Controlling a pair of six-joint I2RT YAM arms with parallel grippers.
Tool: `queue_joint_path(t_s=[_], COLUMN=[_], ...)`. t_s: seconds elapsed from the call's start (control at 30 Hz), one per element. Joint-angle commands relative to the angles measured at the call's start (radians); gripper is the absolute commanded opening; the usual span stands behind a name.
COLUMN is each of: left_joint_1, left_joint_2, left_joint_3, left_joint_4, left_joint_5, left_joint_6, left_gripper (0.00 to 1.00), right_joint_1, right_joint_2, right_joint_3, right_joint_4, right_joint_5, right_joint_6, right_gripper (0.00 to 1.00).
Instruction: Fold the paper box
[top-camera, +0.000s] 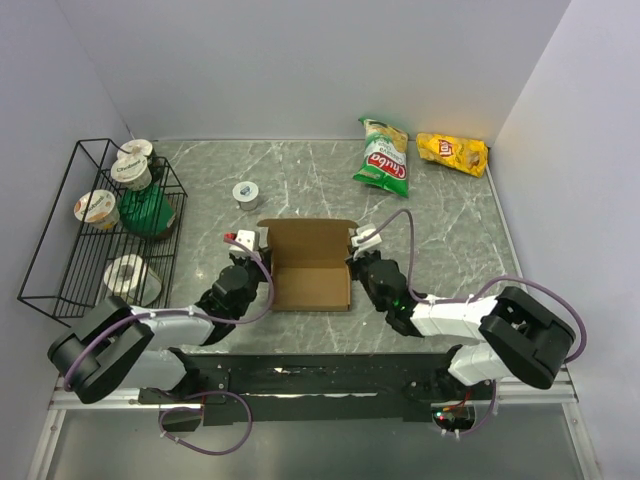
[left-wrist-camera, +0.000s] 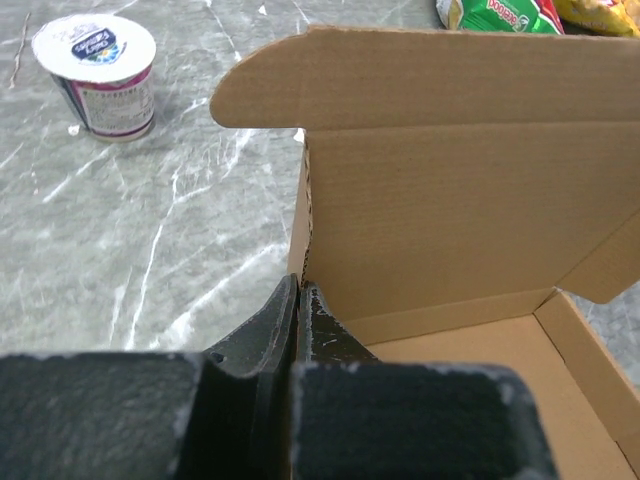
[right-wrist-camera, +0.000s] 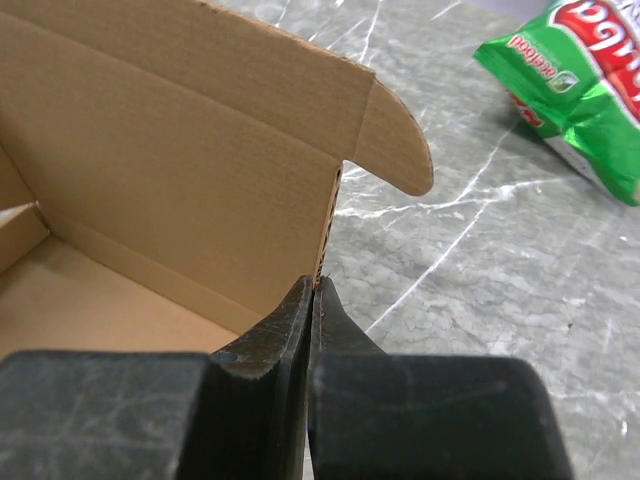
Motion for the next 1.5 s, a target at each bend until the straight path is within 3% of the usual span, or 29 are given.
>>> queue_joint_path(t_s=[0.0, 0.33, 0.63, 1.03, 1.2, 1.27, 1.3, 1.37, 1.4, 1.47], left_joint_1=[-0.085, -0.163, -0.223, -0.309, -0.310, -0.299, -0.290, -0.232, -0.195, -0.046], left_joint_2=[-0.003, -0.037, -0.077, -0.058, -0.178, -0.280, -0.319, -0.424, -0.457, -0.507], left_joint_3=[-0.031, -0.088, -0.163, -0.171, -0.134, -0.119, -0.105, -0.097, -0.094, -0.088], left_joint_4=[-0.008, -0.060, -0.096, -0.082, -0.154, -0.197, -0.247, -0.293, -0.319, -0.335], left_joint_5=[0.052, -0.047, -0.113, -0.155, -0.150, -0.139, -0.126, -0.074, 0.039, 0.205], left_joint_6=[-0.101, -0.184, -0.284, -0.309, -0.267, -0.226, -0.195, -0.169, -0.133, -0.109], left_gripper=[0.01, 0.01, 0.01, 0.01, 0.02, 0.11, 0.33, 0.60, 0.76, 0.89], right_joint_1=[0.104, 0.269, 0.361, 0.389, 0.388, 0.386, 0.383, 0.359, 0.343, 0.296], right_joint_2=[0.003, 0.070, 0.078, 0.027, -0.042, -0.074, -0.080, -0.094, -0.097, -0.106], right_joint_3=[-0.020, -0.033, -0.010, -0.004, -0.040, -0.056, -0.075, -0.089, -0.106, -0.123], right_joint_4=[0.157, 0.213, 0.075, -0.149, -0.174, -0.152, -0.136, -0.094, -0.077, -0.027], right_joint_5=[0.065, 0.298, 0.435, 0.443, 0.479, 0.480, 0.472, 0.426, 0.391, 0.290], right_joint_6=[0.005, -0.006, 0.108, 0.315, 0.323, 0.301, 0.262, 0.235, 0.206, 0.182], right_gripper=[0.01, 0.02, 0.00, 0.00, 0.00, 0.01, 0.01, 0.02, 0.02, 0.01])
